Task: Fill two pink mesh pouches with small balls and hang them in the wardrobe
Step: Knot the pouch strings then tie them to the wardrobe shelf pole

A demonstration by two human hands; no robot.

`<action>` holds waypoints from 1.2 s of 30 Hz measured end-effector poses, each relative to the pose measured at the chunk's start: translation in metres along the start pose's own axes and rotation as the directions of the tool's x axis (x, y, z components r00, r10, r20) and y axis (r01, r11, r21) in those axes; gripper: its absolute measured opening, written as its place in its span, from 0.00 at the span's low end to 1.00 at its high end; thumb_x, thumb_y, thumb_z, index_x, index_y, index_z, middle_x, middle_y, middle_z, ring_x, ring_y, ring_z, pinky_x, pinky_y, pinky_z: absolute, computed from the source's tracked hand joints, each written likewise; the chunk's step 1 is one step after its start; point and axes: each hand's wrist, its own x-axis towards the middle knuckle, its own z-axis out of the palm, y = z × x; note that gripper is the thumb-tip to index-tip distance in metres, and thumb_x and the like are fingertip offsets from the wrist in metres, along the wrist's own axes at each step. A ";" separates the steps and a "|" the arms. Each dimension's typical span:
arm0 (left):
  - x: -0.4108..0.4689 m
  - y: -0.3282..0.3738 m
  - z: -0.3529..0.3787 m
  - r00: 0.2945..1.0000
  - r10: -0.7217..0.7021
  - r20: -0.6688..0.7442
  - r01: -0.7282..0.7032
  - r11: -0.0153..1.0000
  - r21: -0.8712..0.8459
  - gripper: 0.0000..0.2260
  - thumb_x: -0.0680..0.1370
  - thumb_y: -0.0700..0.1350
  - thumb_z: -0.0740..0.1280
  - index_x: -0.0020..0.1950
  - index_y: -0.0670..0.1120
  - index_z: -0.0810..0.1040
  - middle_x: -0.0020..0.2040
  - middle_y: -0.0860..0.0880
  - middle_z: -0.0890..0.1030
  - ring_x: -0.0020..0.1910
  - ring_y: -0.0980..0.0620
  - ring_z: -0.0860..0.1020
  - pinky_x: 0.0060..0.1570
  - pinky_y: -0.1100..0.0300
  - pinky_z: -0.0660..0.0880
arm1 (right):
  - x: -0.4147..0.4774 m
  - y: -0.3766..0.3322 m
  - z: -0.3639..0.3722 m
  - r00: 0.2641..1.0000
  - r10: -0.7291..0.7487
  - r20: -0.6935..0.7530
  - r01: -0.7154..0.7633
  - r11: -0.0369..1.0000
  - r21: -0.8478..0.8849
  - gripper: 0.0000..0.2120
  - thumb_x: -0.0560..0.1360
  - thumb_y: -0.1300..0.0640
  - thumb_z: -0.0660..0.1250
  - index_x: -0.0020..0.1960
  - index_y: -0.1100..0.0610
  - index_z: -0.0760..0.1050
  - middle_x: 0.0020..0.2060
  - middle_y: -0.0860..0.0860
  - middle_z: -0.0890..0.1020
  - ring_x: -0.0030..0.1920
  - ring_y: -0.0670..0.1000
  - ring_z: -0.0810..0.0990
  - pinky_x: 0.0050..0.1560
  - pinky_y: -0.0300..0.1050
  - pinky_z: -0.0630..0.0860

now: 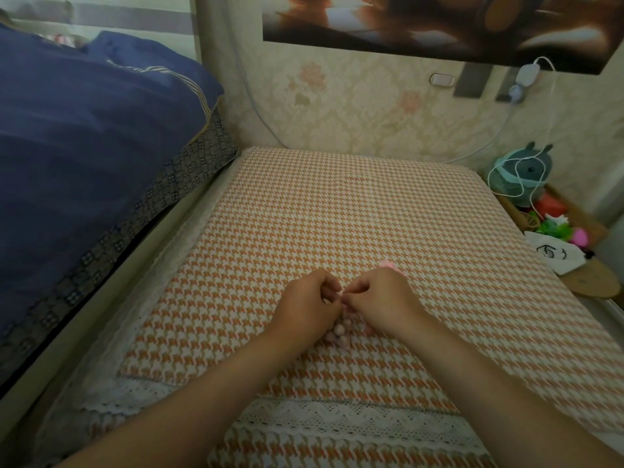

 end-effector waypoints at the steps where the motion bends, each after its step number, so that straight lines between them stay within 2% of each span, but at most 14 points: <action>1: 0.000 0.000 0.000 1.000 0.000 0.002 0.000 1.000 0.000 0.07 0.74 0.42 0.72 0.46 0.53 0.77 0.40 0.55 0.82 0.41 0.60 0.80 0.43 0.61 0.79 | 0.001 0.001 -0.001 0.999 -0.042 0.015 0.043 0.997 -0.057 0.08 0.77 0.55 0.72 0.42 0.49 0.87 0.35 0.48 0.87 0.33 0.49 0.85 0.40 0.45 0.83; 3: 0.000 0.000 0.000 1.000 0.001 0.003 -0.001 1.000 -0.007 0.07 0.74 0.42 0.72 0.46 0.53 0.77 0.41 0.55 0.82 0.42 0.59 0.80 0.44 0.59 0.80 | 0.002 0.001 -0.005 0.994 -0.079 0.077 0.087 0.992 -0.093 0.08 0.78 0.54 0.71 0.43 0.48 0.88 0.37 0.48 0.87 0.39 0.50 0.85 0.42 0.45 0.81; 6: -0.001 0.000 -0.001 1.000 0.004 0.013 -0.004 1.000 0.000 0.06 0.74 0.43 0.73 0.46 0.52 0.78 0.41 0.55 0.82 0.41 0.60 0.80 0.43 0.61 0.80 | 0.000 0.000 -0.013 0.981 -0.117 0.156 0.136 0.984 -0.117 0.06 0.78 0.55 0.72 0.47 0.49 0.88 0.40 0.47 0.87 0.41 0.48 0.84 0.44 0.42 0.79; 9: -0.002 0.002 -0.001 1.000 0.013 0.009 -0.014 1.000 0.025 0.06 0.74 0.44 0.73 0.44 0.52 0.77 0.39 0.56 0.81 0.38 0.61 0.78 0.38 0.67 0.76 | 0.001 -0.002 -0.018 0.967 -0.145 0.209 0.186 0.964 -0.189 0.06 0.78 0.55 0.72 0.46 0.49 0.88 0.36 0.48 0.85 0.35 0.48 0.81 0.51 0.47 0.79; 11: -0.003 0.004 -0.001 1.000 0.014 0.005 -0.014 0.999 0.031 0.06 0.75 0.44 0.73 0.44 0.52 0.77 0.39 0.56 0.81 0.38 0.61 0.78 0.38 0.65 0.76 | 0.003 -0.003 -0.019 0.959 -0.169 0.228 0.230 0.933 -0.275 0.07 0.79 0.54 0.71 0.46 0.49 0.87 0.34 0.48 0.84 0.36 0.49 0.81 0.61 0.51 0.76; 13: -0.005 0.004 0.001 1.000 0.017 -0.005 -0.017 0.999 0.047 0.06 0.75 0.44 0.73 0.45 0.52 0.77 0.39 0.56 0.81 0.39 0.60 0.78 0.39 0.63 0.77 | 0.004 -0.004 -0.019 0.951 -0.204 0.232 0.278 0.893 -0.355 0.08 0.79 0.53 0.70 0.46 0.50 0.87 0.36 0.48 0.84 0.39 0.49 0.82 0.63 0.53 0.76; 16: -0.009 0.006 0.001 0.998 0.051 -0.034 -0.048 0.996 0.070 0.05 0.76 0.44 0.72 0.47 0.51 0.77 0.40 0.56 0.81 0.39 0.61 0.79 0.40 0.64 0.78 | 0.005 -0.002 -0.020 0.950 -0.193 0.244 0.267 0.909 -0.320 0.09 0.80 0.52 0.68 0.46 0.50 0.87 0.35 0.49 0.85 0.37 0.51 0.82 0.58 0.53 0.80; 18: -0.013 0.008 0.000 0.997 0.073 -0.007 -0.073 0.997 0.025 0.04 0.77 0.44 0.71 0.48 0.50 0.77 0.39 0.55 0.81 0.38 0.60 0.79 0.35 0.68 0.76 | 0.005 0.001 -0.023 0.955 -0.117 0.272 0.171 0.969 -0.180 0.11 0.81 0.54 0.67 0.45 0.52 0.86 0.35 0.50 0.85 0.32 0.50 0.82 0.46 0.50 0.84; 20: -0.019 0.011 0.001 0.995 0.078 0.069 -0.074 0.995 -0.066 0.04 0.78 0.44 0.71 0.50 0.50 0.77 0.39 0.53 0.82 0.37 0.61 0.81 0.33 0.69 0.76 | 0.004 0.006 -0.025 0.954 -0.062 0.294 0.077 0.996 -0.040 0.12 0.82 0.56 0.66 0.43 0.55 0.84 0.33 0.49 0.85 0.30 0.51 0.82 0.36 0.46 0.83; 24: -0.025 0.009 0.004 0.993 0.087 0.076 -0.081 0.994 -0.073 0.08 0.76 0.48 0.74 0.51 0.53 0.77 0.44 0.54 0.81 0.41 0.61 0.81 0.38 0.63 0.80 | 0.004 0.012 -0.029 0.928 -0.003 0.372 -0.037 0.994 0.100 0.15 0.83 0.57 0.65 0.39 0.55 0.81 0.23 0.46 0.79 0.27 0.51 0.78 0.34 0.46 0.80; 27: -0.021 0.007 0.003 0.999 0.039 0.003 -0.038 0.996 -0.083 0.10 0.73 0.49 0.76 0.49 0.53 0.77 0.45 0.56 0.81 0.43 0.61 0.80 0.40 0.63 0.80 | 0.004 0.011 -0.031 0.906 0.020 0.422 -0.095 0.983 0.159 0.14 0.83 0.58 0.65 0.39 0.56 0.80 0.23 0.49 0.77 0.25 0.50 0.76 0.31 0.45 0.80; 29: -0.020 0.010 0.002 0.999 0.038 -0.017 -0.039 0.997 -0.061 0.09 0.72 0.49 0.77 0.46 0.53 0.78 0.43 0.56 0.81 0.42 0.61 0.80 0.42 0.65 0.79 | 0.004 0.010 -0.032 0.895 0.030 0.446 -0.130 0.972 0.196 0.13 0.83 0.59 0.65 0.41 0.58 0.80 0.25 0.49 0.78 0.25 0.47 0.75 0.30 0.44 0.79; 32: -0.022 0.014 0.003 0.999 0.040 -0.021 -0.041 0.998 -0.056 0.06 0.73 0.47 0.76 0.44 0.56 0.81 0.39 0.58 0.82 0.41 0.65 0.80 0.39 0.72 0.75 | 0.005 0.010 -0.033 0.873 0.056 0.484 -0.195 0.950 0.243 0.11 0.83 0.59 0.65 0.44 0.60 0.81 0.35 0.53 0.78 0.28 0.47 0.74 0.31 0.46 0.80; 36: -0.027 0.011 0.008 0.995 0.078 -0.057 -0.080 0.996 -0.035 0.03 0.76 0.49 0.73 0.49 0.54 0.86 0.41 0.60 0.83 0.43 0.66 0.79 0.40 0.74 0.74 | 0.006 0.012 -0.032 0.879 0.081 0.470 -0.221 0.942 0.251 0.10 0.83 0.59 0.66 0.50 0.64 0.82 0.37 0.54 0.80 0.29 0.48 0.75 0.32 0.46 0.81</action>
